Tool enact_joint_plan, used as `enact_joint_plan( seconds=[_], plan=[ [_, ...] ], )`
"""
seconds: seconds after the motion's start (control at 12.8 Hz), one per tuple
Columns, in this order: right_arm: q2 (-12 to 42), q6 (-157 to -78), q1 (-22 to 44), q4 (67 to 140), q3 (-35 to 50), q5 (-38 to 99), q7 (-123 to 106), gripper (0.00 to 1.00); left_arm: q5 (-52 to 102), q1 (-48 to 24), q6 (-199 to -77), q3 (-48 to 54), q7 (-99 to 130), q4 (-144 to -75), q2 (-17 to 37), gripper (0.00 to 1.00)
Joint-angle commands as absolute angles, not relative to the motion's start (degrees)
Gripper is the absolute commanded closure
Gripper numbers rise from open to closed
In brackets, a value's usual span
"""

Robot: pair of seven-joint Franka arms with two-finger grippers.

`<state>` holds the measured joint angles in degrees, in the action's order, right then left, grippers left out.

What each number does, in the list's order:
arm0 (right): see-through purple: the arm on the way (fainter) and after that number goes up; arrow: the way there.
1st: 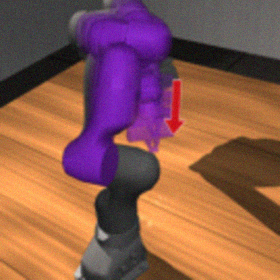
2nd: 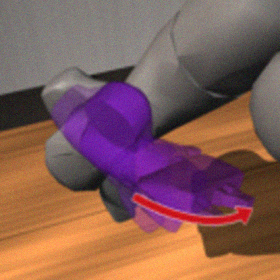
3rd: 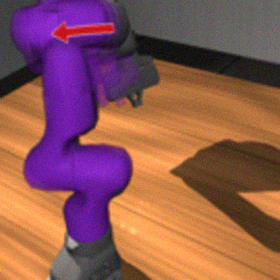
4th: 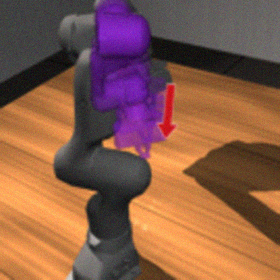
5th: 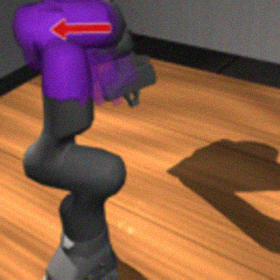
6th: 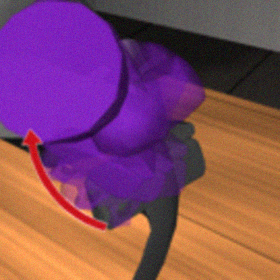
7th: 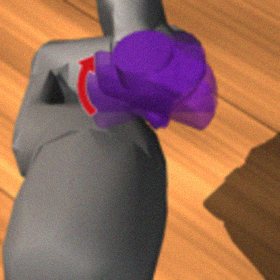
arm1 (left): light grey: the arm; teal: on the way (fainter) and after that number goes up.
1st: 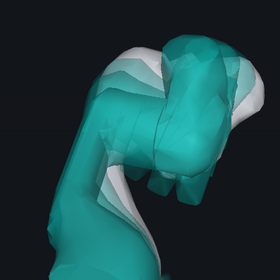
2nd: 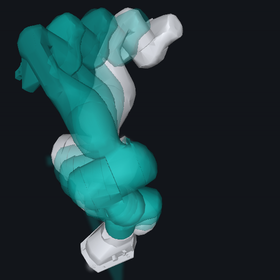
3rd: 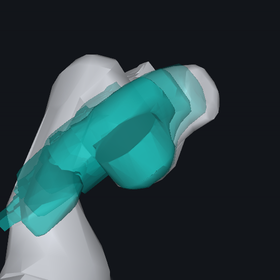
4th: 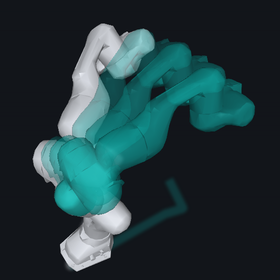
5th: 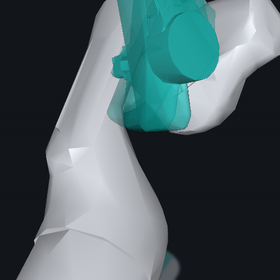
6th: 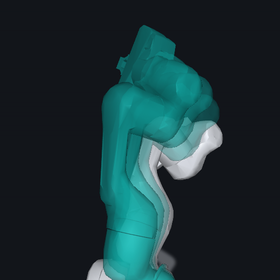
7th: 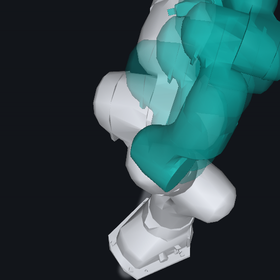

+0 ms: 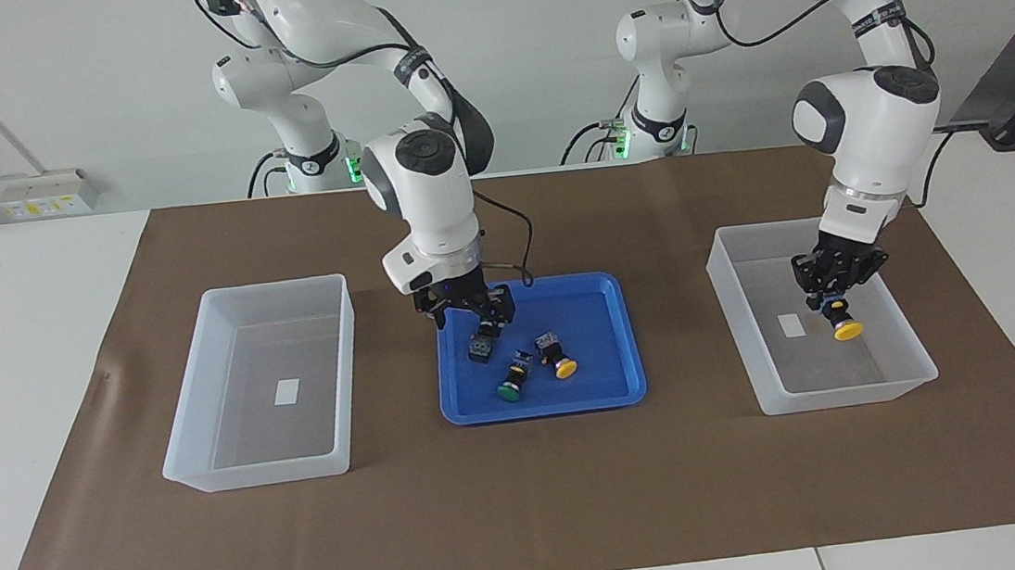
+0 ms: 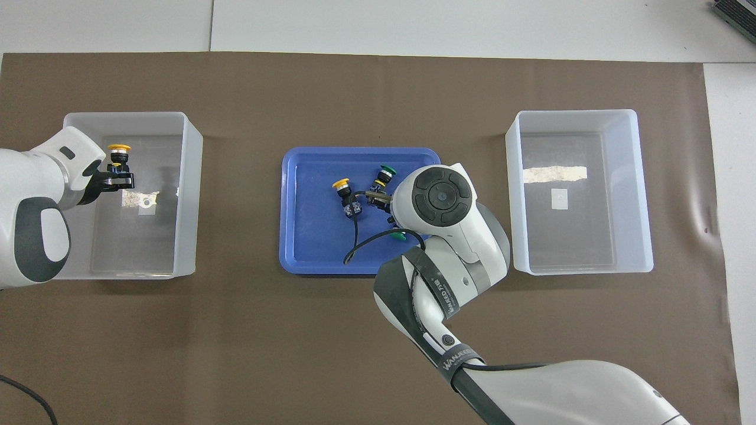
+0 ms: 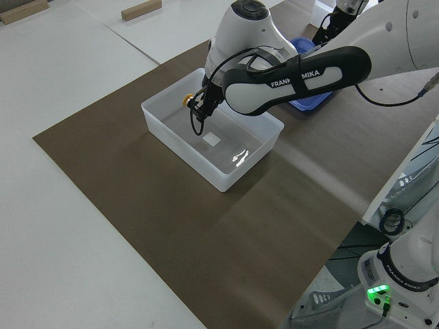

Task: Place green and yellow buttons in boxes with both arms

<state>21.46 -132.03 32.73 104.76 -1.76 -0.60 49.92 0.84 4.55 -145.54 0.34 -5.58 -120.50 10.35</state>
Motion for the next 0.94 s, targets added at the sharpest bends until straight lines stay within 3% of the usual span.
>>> enact_joint_plan(
  seconds=[0.0, 0.16, 0.39, 0.7, 0.78, 0.86],
  plan=[
    [20.8, -134.1, 32.7, 108.2, -1.8, -1.0, 49.7, 0.08, 0.4, 6.2, -149.9, 1.1, -6.5, -121.0, 11.9, 1.0],
    [21.9, -136.5, 32.9, 108.5, -1.8, -1.1, 49.9, 0.13, 0.4, 5.8, -151.9, 1.1, -6.6, -120.9, 13.9, 1.0],
    [22.8, -137.5, 33.0, 108.5, -1.8, -1.1, 49.9, 0.4, 0.4, 5.7, -153.3, 1.2, -7.0, -120.5, 16.3, 1.0],
    [23.5, -138.2, 33.0, 108.5, -1.8, -1.1, 50.0, 0.41, 0.4, 5.6, -153.0, 1.2, -9.8, -120.1, 17.3, 0.97],
    [23.8, -139.6, 33.0, 108.7, -1.8, -1.1, 50.0, 0.41, 0.4, 5.5, -152.5, 1.1, -9.5, -119.5, 17.3, 0.64],
    [24.3, -140.4, 33.0, 108.7, -1.8, -1.1, 50.1, 0.4, 0.4, 5.4, -152.5, 1.1, -9.5, -119.4, 17.1, 0.1]
  ],
)
